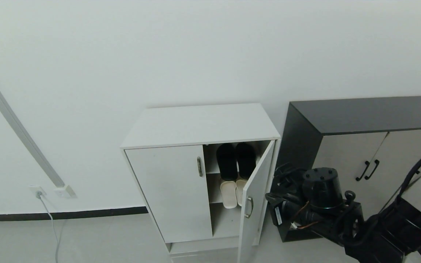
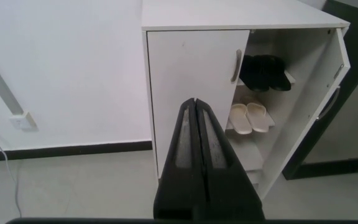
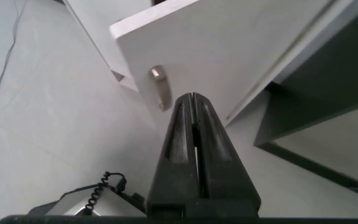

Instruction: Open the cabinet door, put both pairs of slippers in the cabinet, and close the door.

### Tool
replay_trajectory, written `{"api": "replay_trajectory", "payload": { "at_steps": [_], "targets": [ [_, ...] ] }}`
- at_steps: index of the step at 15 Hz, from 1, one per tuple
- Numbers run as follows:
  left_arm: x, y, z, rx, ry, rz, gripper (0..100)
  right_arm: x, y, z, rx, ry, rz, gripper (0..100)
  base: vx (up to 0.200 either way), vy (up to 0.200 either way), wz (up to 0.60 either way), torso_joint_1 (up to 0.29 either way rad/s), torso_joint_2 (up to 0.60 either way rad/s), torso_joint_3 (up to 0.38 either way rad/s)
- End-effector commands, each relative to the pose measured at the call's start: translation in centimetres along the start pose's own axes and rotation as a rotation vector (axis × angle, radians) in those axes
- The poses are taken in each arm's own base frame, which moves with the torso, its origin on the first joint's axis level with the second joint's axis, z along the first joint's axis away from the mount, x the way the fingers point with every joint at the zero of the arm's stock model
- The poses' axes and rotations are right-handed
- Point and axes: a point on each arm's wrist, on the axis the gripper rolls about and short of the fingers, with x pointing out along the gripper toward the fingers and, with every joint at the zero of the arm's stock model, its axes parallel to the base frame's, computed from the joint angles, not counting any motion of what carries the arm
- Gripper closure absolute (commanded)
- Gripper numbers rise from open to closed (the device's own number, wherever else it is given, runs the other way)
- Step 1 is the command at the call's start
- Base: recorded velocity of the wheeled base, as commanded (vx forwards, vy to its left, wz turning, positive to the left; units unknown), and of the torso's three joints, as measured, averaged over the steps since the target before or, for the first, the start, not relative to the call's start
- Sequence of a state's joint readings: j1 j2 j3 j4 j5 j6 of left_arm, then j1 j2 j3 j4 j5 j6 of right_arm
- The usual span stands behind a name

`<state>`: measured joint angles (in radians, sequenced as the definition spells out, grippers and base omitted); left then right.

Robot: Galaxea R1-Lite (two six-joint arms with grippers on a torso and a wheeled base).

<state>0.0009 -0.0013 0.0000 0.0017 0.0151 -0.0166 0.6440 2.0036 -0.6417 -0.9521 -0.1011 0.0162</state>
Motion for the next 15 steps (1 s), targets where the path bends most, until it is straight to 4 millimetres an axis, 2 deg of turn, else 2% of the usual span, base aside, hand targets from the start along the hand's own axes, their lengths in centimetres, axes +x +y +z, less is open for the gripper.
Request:
{"api": "replay_trajectory", "payload": {
  "at_steps": [1, 9, 15],
  "targets": [
    [0.0, 0.0, 0.0, 0.000, 0.001, 0.001, 100, 1.7, 0.0, -0.8, 0.000, 0.024, -0.005, 100, 0.000, 0.000, 0.00, 0.000, 0.00, 0.000],
    [0.0, 0.0, 0.0, -0.002, 0.001, 0.002, 100, 6.8, -0.3, -1.1, 0.010, 0.007, -0.022, 100, 0.000, 0.000, 0.00, 0.000, 0.00, 0.000],
    [0.0, 0.0, 0.0, -0.002, 0.001, 0.004, 100, 9.7, -1.1, 0.5, 0.026, -0.074, -0.043, 100, 0.000, 0.000, 0.00, 0.000, 0.00, 0.000]
  ]
}}
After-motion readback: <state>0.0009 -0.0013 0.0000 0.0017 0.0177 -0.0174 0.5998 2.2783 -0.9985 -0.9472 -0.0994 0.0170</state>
